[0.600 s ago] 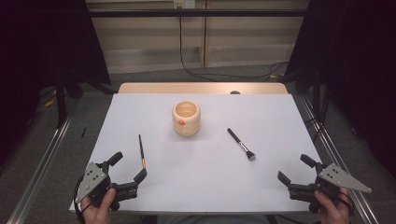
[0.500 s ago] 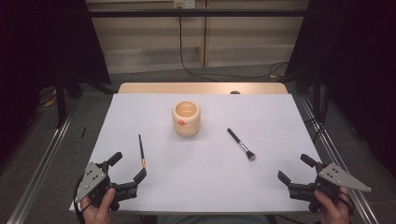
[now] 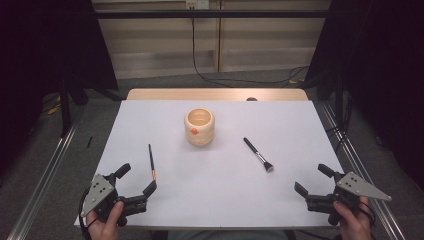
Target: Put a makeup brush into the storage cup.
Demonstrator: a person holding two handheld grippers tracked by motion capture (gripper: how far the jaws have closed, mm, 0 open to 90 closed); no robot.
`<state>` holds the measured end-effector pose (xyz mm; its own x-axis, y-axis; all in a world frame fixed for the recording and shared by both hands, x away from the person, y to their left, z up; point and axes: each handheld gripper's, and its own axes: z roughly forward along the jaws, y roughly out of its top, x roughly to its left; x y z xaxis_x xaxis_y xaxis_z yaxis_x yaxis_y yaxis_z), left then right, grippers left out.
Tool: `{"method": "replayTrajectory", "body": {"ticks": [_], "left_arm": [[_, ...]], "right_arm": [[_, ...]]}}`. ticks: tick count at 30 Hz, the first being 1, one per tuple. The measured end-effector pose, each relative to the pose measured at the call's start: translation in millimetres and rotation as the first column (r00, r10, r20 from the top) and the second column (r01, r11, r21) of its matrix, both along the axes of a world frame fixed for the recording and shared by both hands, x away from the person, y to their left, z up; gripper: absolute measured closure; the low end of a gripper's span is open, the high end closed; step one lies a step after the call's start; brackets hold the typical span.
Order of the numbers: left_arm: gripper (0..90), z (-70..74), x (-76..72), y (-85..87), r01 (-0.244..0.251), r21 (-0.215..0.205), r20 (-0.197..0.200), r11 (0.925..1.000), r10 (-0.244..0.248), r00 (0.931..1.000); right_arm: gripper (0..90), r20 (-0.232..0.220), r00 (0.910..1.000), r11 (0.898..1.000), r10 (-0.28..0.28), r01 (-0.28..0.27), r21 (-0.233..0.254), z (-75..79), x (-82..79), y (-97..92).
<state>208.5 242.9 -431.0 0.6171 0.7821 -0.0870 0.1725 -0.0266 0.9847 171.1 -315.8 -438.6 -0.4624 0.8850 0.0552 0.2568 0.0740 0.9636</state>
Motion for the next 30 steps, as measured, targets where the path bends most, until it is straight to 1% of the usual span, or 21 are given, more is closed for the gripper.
{"method": "replayTrajectory", "body": {"ticks": [2, 6, 8, 11, 12, 13, 16, 17, 18, 19, 21, 22, 25, 27, 28, 29, 30], "left_arm": [[1.8, 0.1, 0.1, 1.4, -0.003, -0.007, -0.001, 1.0, 0.003, 1.0], [1.5, 1.1, 1.0, 0.1, -0.01, 0.007, -0.001, 0.9999, 0.01, 0.9999], [1.5, 1.4, 2.2, -3.4, -0.004, 0.015, -0.002, 0.9999, 0.004, 1.0], [1.5, 2.3, 4.4, -6.6, 0.003, 0.012, -0.002, 0.9999, -0.003, 1.0], [1.5, 3.8, 7.6, -9.4, 0.011, -0.002, -0.005, 0.9999, -0.011, 0.9999], [1.6, 5.0, 9.2, -10.3, 0.008, 0.007, -0.001, 0.9999, -0.008, 1.0], [1.6, 7.7, 12.4, -11.9, 0.012, 0.007, 0.002, 0.9999, -0.012, 0.9999], [1.7, 11.0, 16.2, -12.9, 0.012, 0.017, 0.01, 0.9998, -0.012, 0.9999], [1.8, 11.0, 16.2, -12.9, 0.012, 0.017, 0.01, 0.9998, -0.012, 0.9999], [1.9, 14.6, 19.8, -13.0, 0.011, 0.035, 0.016, 0.9993, -0.011, 0.9998], [1.9, 16.0, 21.2, -13.1, 0.012, 0.033, 0.015, 0.9994, -0.012, 0.9998], [1.8, 17.1, 22.5, -13.9, 0.014, 0.023, 0.014, 0.9996, -0.014, 0.9998], [1.8, 22.2, 28.5, -16.4, 0.016, 0.025, 0.021, 0.9996, -0.016, 0.9996], [1.7, 23.8, 30.3, -16.8, 0.019, 0.029, 0.023, 0.9994, -0.019, 0.9995], [1.8, 26.6, 33.6, -17.9, 0.018, 0.034, 0.033, 0.9993, -0.019, 0.9993], [1.8, 26.6, 33.6, -17.9, 0.018, 0.034, 0.033, 0.9993, -0.019, 0.9993], [1.6, 28.8, 37.7, -18.3, 0.03, 0.039, 0.029, 0.9988, -0.031, 0.9991]], "right_arm": [[0.0, 0.003, 1.0, 1.0, 0.002, -0.002, -0.003, 0.3, -0.1, 0.7], [0.0, 0.004, 1.0, 1.0, 0.0, 0.0, -0.003, 0.5, 0.1, 0.1], [0.0, 0.006, 1.0, 1.0, 0.002, -0.002, -0.009, 0.6, 0.1, -1.0], [0.0, 0.002, 1.0, 1.0, -0.006, 0.006, -0.005, 0.7, 0.7, -1.0], [0.0, 0.003, 1.0, 1.0, -0.008, 0.008, -0.002, 0.9, 0.8, -0.9], [0.0, 0.003, 1.0, 1.0, -0.009, 0.009, -0.001, 0.9, 0.9, -0.8], [0.0, 0.002, 1.0, 1.0, -0.006, 0.006, -0.003, 0.6, 0.8, -0.7], [0.0, 0.004, 1.0, 1.0, -0.005, 0.005, -0.01, 0.6, 0.6, -0.8], [0.0, 0.003, 1.0, 1.0, -0.005, 0.005, -0.009, 0.5, 0.7, -1.0], [0.0, 0.002, 1.0, 1.0, -0.006, 0.006, -0.005, 0.4, 0.9, -1.2], [0.0, 0.002, 1.0, 1.0, -0.005, 0.005, -0.005, 0.2, 1.3, -1.6], [0.0, -0.001, 1.0, 1.0, -0.008, 0.008, -0.003, 0.0, 1.9, -2.0], [0.0, -0.002, 1.0, 1.0, -0.005, 0.005, -0.007, 0.0, 1.3, -1.9], [0.0, -0.012, 0.9999, 1.0, -0.005, 0.005, -0.006, -0.1, 0.4, -1.0], [0.0, -0.012, 0.9999, 1.0, -0.002, 0.002, -0.005, 0.1, -0.1, -0.9], [0.0, -0.012, 0.9999, 1.0, -0.002, 0.002, -0.005, 0.1, -0.1, -0.9], [0.0, -0.007, 1.0, 1.0, -0.004, 0.004, -0.005, 0.7, -0.8, -0.4]]}}
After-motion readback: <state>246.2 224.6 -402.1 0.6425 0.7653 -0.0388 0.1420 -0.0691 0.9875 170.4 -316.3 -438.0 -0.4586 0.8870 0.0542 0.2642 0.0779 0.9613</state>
